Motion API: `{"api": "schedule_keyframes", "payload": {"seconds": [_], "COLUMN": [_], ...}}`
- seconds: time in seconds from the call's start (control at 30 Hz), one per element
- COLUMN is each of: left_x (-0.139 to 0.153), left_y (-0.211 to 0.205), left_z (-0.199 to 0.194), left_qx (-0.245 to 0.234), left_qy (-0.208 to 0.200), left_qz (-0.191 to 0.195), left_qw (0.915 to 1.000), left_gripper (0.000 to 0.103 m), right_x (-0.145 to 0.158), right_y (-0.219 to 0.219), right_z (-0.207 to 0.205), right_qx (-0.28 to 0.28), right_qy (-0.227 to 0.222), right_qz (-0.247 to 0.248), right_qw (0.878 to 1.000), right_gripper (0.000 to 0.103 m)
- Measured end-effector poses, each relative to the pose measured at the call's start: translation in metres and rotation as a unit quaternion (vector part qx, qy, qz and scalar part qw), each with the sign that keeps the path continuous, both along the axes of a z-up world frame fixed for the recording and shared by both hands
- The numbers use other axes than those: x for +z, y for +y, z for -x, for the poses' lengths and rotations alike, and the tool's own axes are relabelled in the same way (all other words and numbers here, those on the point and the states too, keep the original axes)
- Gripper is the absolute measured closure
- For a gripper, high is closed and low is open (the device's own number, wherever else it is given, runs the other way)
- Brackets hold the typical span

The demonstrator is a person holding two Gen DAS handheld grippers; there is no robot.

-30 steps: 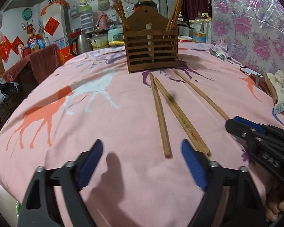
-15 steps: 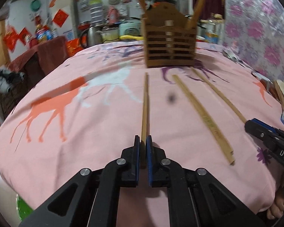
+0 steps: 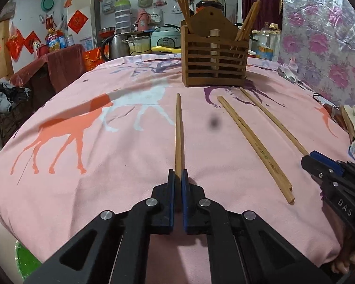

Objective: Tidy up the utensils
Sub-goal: 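Grasp a chopstick with the left tool while the right tool grasps another chopstick, then lift and insert the left tool's chopstick into the holder while the right tool inserts its own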

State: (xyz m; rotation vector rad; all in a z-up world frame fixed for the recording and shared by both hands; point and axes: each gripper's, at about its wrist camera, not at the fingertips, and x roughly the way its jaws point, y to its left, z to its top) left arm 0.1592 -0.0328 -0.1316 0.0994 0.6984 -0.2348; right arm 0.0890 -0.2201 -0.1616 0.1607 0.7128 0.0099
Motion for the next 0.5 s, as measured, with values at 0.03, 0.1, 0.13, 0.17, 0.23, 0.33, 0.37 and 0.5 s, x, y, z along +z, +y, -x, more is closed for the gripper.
{"api": "schedule_keyframes", "payload": {"seconds": [0.03, 0.1, 0.13, 0.17, 0.23, 0.33, 0.37, 0.5], "left_x": [0.001, 0.002, 0.002, 0.003, 0.005, 0.009, 0.011, 0.017], "left_y": [0.001, 0.002, 0.002, 0.002, 0.001, 0.000, -0.001, 0.000], "left_z": [0.000, -0.001, -0.001, -0.001, 0.001, 0.004, 0.005, 0.008], "left_qx": [-0.001, -0.002, -0.002, -0.002, -0.002, -0.004, -0.004, -0.003], "left_qy": [0.003, 0.008, 0.008, 0.007, 0.005, 0.000, -0.004, -0.008], "left_qz": [0.003, 0.010, 0.011, 0.011, 0.009, 0.006, 0.004, 0.006], "left_qw": [1.0000, 0.9999, 0.9999, 0.9999, 0.9999, 1.0000, 1.0000, 0.9999], "left_gripper": [0.097, 0.097, 0.097, 0.097, 0.097, 0.097, 0.097, 0.097], "right_x": [0.000, 0.000, 0.000, 0.001, 0.002, 0.004, 0.006, 0.016], "right_y": [-0.001, -0.001, -0.001, -0.002, -0.002, -0.001, -0.002, -0.001], "right_z": [0.000, 0.001, 0.002, 0.002, 0.003, 0.004, 0.005, 0.012], "right_qx": [0.000, -0.001, -0.001, -0.001, 0.001, 0.000, 0.000, 0.000], "right_qy": [0.000, 0.000, 0.000, -0.001, -0.002, -0.009, -0.014, -0.037], "right_qz": [-0.002, -0.003, -0.004, -0.006, -0.008, -0.008, -0.008, -0.004], "right_qw": [1.000, 1.000, 1.000, 1.000, 1.000, 1.000, 1.000, 0.999], "right_gripper": [0.086, 0.088, 0.091, 0.094, 0.096, 0.096, 0.096, 0.096]}}
